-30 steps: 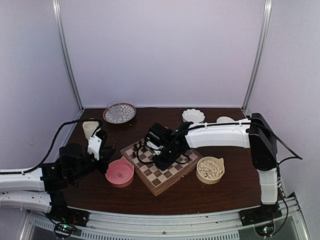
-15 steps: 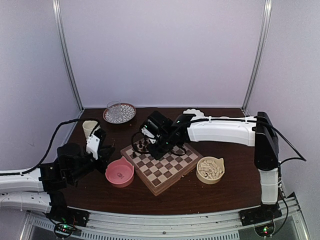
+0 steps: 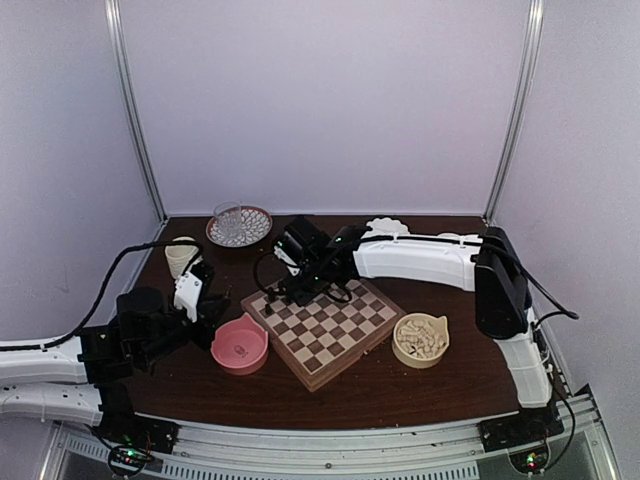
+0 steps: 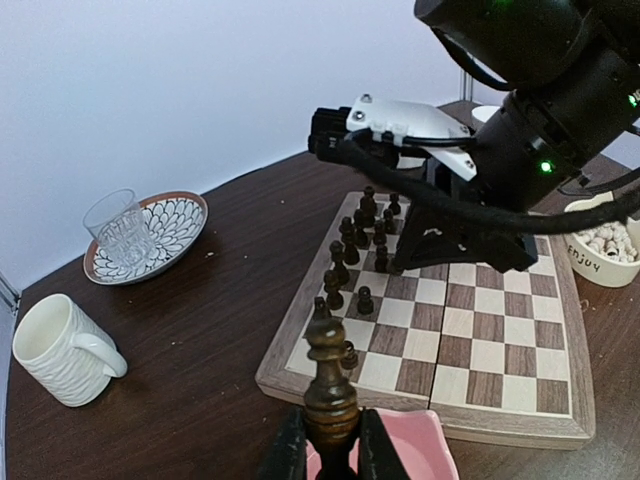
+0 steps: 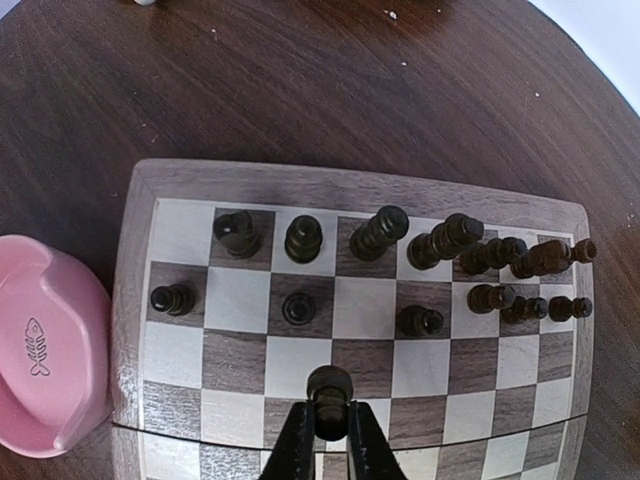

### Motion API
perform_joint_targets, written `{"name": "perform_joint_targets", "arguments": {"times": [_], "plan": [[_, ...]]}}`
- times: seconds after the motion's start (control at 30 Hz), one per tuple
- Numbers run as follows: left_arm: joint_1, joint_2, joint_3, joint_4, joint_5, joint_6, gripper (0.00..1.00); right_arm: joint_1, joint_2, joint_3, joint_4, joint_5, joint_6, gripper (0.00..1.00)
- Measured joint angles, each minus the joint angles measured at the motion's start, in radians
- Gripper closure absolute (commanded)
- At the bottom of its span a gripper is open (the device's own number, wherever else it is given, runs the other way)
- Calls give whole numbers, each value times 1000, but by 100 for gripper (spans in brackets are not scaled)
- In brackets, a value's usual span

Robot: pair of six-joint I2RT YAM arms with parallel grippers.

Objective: Set up the chess pieces on the board
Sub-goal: Place the pawn on the chessboard.

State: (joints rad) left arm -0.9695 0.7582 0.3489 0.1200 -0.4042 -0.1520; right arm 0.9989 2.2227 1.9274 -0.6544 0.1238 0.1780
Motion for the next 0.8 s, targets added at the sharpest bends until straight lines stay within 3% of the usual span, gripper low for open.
{"name": "perform_joint_targets", "arguments": {"times": [0.8], "plan": [[0,9,0,-26,44,0,100,-53,137,85,35,-23,-18,96]]}}
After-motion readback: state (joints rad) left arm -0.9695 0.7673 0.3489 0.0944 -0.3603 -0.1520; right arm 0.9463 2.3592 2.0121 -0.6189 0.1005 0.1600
